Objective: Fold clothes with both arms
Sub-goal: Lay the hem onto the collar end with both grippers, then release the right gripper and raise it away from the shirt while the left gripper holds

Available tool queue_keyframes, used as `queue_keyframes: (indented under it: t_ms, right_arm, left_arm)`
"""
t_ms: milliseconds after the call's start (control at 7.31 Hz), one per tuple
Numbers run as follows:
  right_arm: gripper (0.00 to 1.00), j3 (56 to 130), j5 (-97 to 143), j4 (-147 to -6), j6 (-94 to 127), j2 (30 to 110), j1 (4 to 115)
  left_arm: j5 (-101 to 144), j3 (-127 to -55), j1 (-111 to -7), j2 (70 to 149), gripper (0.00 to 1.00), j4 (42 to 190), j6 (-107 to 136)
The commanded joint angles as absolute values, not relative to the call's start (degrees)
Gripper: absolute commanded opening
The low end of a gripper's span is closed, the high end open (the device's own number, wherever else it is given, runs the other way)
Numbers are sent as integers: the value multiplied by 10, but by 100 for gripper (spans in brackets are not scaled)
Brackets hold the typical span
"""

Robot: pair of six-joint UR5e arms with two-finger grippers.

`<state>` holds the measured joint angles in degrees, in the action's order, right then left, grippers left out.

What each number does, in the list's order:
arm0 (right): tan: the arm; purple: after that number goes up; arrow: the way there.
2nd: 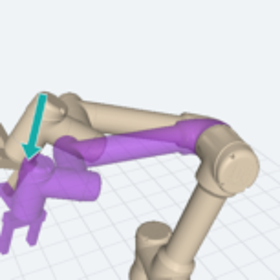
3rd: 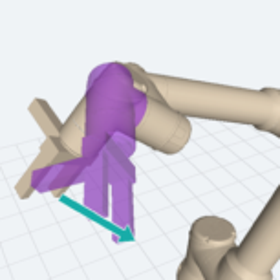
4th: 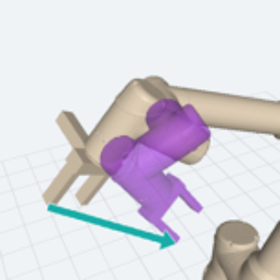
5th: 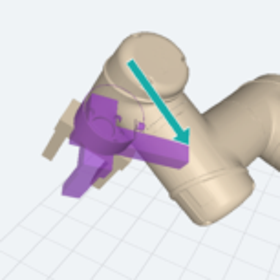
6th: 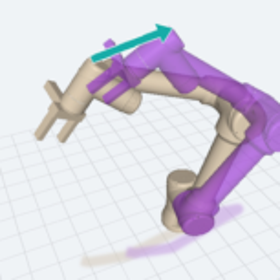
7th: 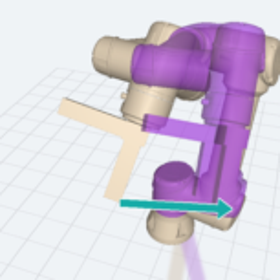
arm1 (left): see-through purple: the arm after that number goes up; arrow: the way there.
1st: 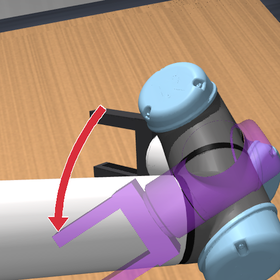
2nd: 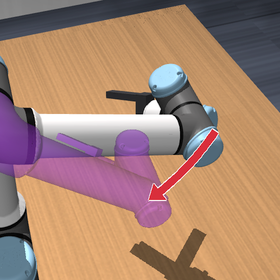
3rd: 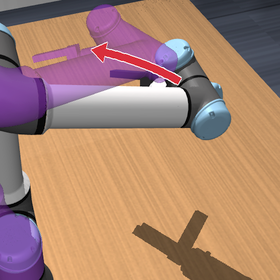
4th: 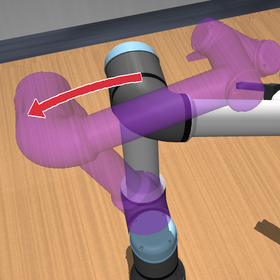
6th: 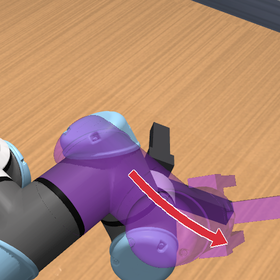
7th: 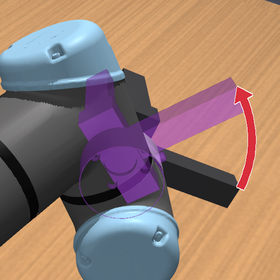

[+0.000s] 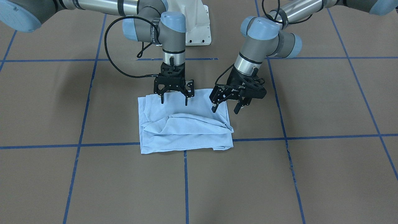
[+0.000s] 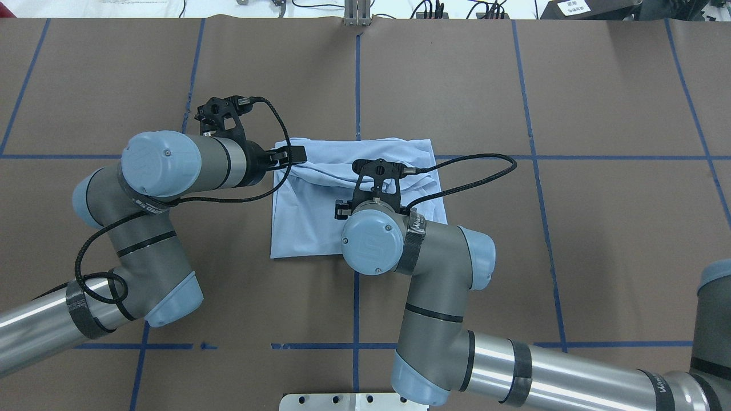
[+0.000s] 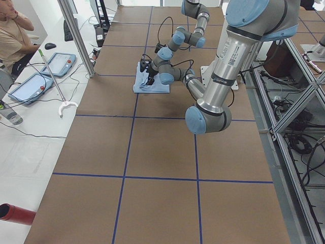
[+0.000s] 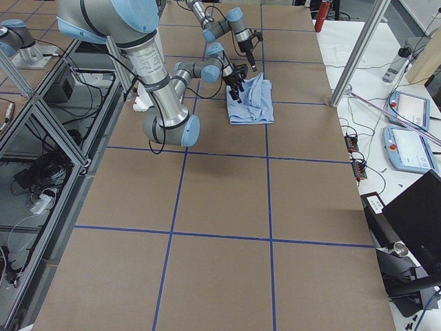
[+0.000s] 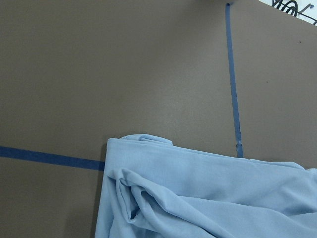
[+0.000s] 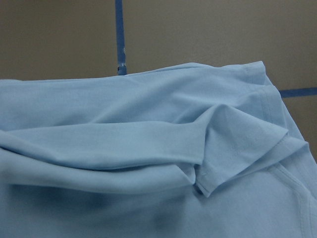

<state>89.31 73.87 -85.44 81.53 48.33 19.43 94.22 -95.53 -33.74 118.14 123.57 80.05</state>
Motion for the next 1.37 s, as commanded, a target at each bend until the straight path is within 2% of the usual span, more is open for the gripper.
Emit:
queue_keyframes:
  t_ms: [0, 411, 548, 821, 1095, 1232]
  right_arm:
    - [100, 856, 718, -854, 777, 476, 199]
    - [100, 770, 717, -852, 768, 433, 232]
    - [100, 764, 717, -852, 731, 429, 260]
    - [100, 703, 718, -848, 682, 412, 320]
    - [100, 662, 736, -766, 642, 403, 366]
    - [100, 668, 806, -732, 644, 401, 386]
  left_arm:
    - [942, -956, -337, 1180, 100, 1236, 802]
    - [943, -956, -337, 1180, 100, 1236, 802]
    - [942, -955, -337, 1180, 100, 1236, 802]
    - [943, -956, -337, 1180, 100, 1236, 804]
    - [942, -956, -337, 1179, 100, 1236, 805]
    - [942, -955, -337, 1176, 100, 1236, 805]
